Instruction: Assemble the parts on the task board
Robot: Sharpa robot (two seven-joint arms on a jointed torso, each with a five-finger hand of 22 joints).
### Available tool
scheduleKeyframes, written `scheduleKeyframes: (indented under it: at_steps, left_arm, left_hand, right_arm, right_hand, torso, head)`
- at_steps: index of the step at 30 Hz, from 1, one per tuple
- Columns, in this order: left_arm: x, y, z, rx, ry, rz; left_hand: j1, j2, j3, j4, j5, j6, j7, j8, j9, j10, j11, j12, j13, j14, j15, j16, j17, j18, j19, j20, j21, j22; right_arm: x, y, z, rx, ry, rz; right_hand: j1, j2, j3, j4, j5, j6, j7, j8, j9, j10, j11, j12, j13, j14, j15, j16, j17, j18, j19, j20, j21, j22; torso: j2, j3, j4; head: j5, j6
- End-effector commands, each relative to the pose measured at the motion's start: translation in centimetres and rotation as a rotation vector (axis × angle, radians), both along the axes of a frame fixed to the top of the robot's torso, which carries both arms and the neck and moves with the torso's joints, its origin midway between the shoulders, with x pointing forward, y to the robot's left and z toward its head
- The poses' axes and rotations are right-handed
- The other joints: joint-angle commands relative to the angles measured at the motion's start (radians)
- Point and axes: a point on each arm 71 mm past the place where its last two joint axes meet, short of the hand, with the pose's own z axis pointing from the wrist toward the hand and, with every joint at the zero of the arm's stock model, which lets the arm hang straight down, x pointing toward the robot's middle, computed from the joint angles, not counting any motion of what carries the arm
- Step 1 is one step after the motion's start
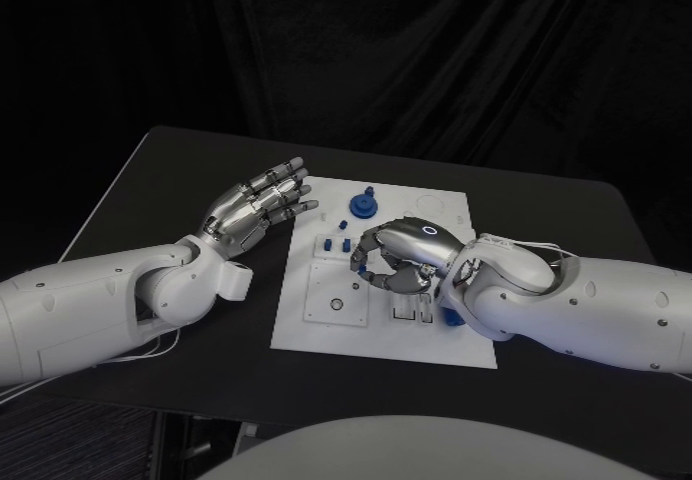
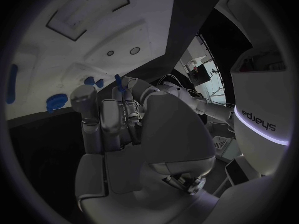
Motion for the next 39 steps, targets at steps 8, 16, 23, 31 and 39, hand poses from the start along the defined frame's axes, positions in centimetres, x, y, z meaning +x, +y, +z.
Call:
scheduleKeyframes:
  at_steps: [8, 16, 23, 31, 39]
  left_arm:
    - [-0.1, 0.0, 0.8, -0.074, -0.097, 0.022]
    - [-0.1, -0.2, 0.8, -0.075, -0.092, 0.014]
    - [0.0, -0.2, 0.7, -0.071, -0.089, 0.014]
    - [0.0, -0.3, 0.7, -0.071, -0.086, 0.009]
    - [0.1, -0.2, 0.6, -0.069, -0.084, 0.01]
  left_hand:
    - [-0.009, 0.005, 0.008, -0.002, 0.002, 0.005, 0.001, 0.006, 0.001, 0.001, -0.002, 0.002, 0.002, 0.007, 0.001, 0.002, 0.001, -0.019, 0.002, 0.0, 0.003, -0.002]
    - [-0.013, 0.008, 0.015, -0.002, 0.001, 0.008, 0.006, 0.007, 0.001, 0.0, -0.002, 0.002, 0.001, 0.005, 0.0, 0.002, 0.0, -0.02, 0.001, 0.0, 0.002, -0.006]
    - [-0.013, 0.008, 0.016, -0.002, 0.001, 0.009, 0.008, 0.007, 0.001, 0.0, -0.003, 0.002, 0.001, 0.004, 0.0, 0.002, 0.0, -0.02, 0.002, 0.0, 0.002, -0.005]
    - [-0.017, 0.008, 0.021, -0.003, 0.0, 0.012, 0.013, 0.008, 0.002, 0.0, -0.005, 0.002, 0.001, 0.003, 0.0, 0.001, 0.0, -0.021, 0.001, 0.0, 0.002, -0.008]
    - [-0.018, 0.008, 0.023, -0.003, 0.0, 0.014, 0.016, 0.008, 0.002, -0.001, -0.007, 0.001, 0.001, 0.002, -0.001, 0.001, 0.0, -0.021, 0.001, 0.0, 0.002, -0.008]
  right_arm:
    - [-0.2, 0.7, -1.8, -0.049, 0.006, -0.023]
    - [0.0, 0.8, -2.4, -0.044, 0.004, -0.038]
    - [0.3, 0.8, -2.9, -0.052, 0.006, -0.047]
    - [0.6, 1.0, -3.5, -0.065, 0.015, -0.049]
    - [0.3, 1.4, -4.0, -0.059, 0.021, -0.037]
  right_hand:
    - [0.009, 0.002, 0.0, -0.007, -0.007, -0.006, -0.002, 0.004, 0.01, 0.007, -0.001, 0.002, -0.002, 0.015, 0.0, 0.02, 0.015, -0.011, 0.019, 0.0, 0.029, 0.107]
    - [0.009, 0.001, 0.001, -0.01, -0.008, -0.006, -0.004, 0.005, 0.02, 0.017, -0.004, 0.004, -0.001, 0.031, -0.003, 0.039, 0.035, -0.017, 0.038, -0.002, 0.07, 0.116]
    - [0.008, 0.001, 0.001, -0.01, -0.008, -0.006, -0.004, 0.005, 0.022, 0.018, -0.005, 0.004, -0.001, 0.034, -0.003, 0.042, 0.039, -0.019, 0.042, -0.002, 0.079, 0.118]
    - [0.008, 0.001, 0.002, -0.01, -0.01, -0.007, -0.004, 0.004, 0.026, 0.02, -0.006, 0.004, -0.001, 0.038, -0.004, 0.047, 0.043, -0.021, 0.047, -0.003, 0.091, 0.12]
    - [0.007, 0.001, 0.001, -0.01, -0.012, -0.007, -0.004, 0.004, 0.027, 0.021, -0.006, 0.004, -0.001, 0.038, -0.004, 0.045, 0.041, -0.021, 0.048, -0.003, 0.092, 0.12]
  torso:
    - [0.001, 0.0011, 0.0024]
    - [-0.001, 0.0005, -0.0019]
    - [-0.002, -0.0002, -0.0011]
    - [-0.002, -0.0002, -0.0003]
    - [-0.001, 0.0005, 0.0001]
  head:
    - [0.007, 0.0]
    - [0.011, 0.0]
    - [0.01, 0.0]
    - [0.009, 0.0]
    - [0.009, 0.0]
